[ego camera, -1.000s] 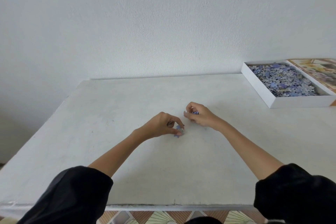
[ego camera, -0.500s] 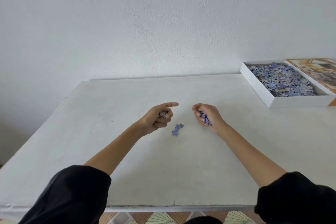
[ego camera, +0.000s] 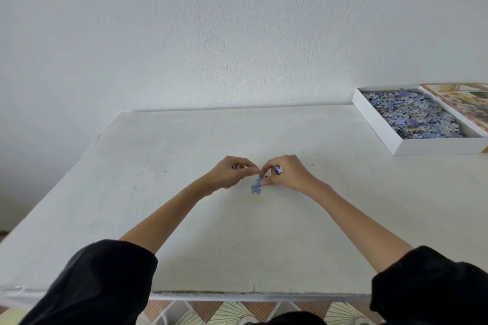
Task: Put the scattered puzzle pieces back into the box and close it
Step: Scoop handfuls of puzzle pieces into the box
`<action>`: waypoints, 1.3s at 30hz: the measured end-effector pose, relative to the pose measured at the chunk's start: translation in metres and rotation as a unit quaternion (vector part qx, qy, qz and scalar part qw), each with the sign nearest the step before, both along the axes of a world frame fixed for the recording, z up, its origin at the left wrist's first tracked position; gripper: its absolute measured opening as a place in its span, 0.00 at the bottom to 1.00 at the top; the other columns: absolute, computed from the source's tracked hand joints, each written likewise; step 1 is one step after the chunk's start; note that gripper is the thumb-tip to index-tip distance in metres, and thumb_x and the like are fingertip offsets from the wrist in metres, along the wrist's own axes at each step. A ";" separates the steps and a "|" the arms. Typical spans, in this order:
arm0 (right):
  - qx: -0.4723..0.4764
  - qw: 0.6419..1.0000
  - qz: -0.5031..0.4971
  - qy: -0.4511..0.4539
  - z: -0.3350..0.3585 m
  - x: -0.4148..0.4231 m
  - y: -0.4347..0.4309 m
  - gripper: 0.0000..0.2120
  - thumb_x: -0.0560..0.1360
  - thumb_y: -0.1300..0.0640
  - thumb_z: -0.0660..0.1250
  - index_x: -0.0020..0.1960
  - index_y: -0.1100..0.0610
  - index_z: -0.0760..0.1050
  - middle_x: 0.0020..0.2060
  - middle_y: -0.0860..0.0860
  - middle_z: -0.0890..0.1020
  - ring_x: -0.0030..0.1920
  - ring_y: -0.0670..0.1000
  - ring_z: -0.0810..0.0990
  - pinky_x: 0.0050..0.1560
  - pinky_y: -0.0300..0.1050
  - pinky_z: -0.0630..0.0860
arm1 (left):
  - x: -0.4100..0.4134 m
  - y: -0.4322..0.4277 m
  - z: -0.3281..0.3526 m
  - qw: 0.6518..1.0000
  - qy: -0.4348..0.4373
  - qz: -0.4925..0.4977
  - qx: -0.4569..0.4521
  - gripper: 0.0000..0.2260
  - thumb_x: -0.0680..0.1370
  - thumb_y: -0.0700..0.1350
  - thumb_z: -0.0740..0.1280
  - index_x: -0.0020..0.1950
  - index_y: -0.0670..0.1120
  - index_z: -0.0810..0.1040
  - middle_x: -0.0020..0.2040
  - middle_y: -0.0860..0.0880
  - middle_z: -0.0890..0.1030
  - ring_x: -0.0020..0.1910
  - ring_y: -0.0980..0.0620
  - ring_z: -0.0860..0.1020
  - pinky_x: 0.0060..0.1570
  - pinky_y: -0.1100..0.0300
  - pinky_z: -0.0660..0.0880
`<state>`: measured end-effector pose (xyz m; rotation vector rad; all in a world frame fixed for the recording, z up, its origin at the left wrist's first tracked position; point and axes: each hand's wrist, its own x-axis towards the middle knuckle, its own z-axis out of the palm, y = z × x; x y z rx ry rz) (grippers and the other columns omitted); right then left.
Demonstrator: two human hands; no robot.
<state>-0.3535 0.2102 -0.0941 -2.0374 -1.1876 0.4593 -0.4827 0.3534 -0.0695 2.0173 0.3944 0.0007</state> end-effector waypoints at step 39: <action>0.252 0.740 -0.069 0.620 0.001 0.023 -0.019 0.13 0.73 0.66 0.53 0.50 0.60 0.75 0.32 0.51 0.76 0.19 0.42 0.63 0.16 0.31 0.57 | 0.024 -0.005 0.008 0.961 0.041 0.038 -0.269 0.10 0.80 0.38 0.53 0.49 0.43 0.73 0.31 0.50 0.70 0.21 0.58 0.60 0.19 0.69 0.56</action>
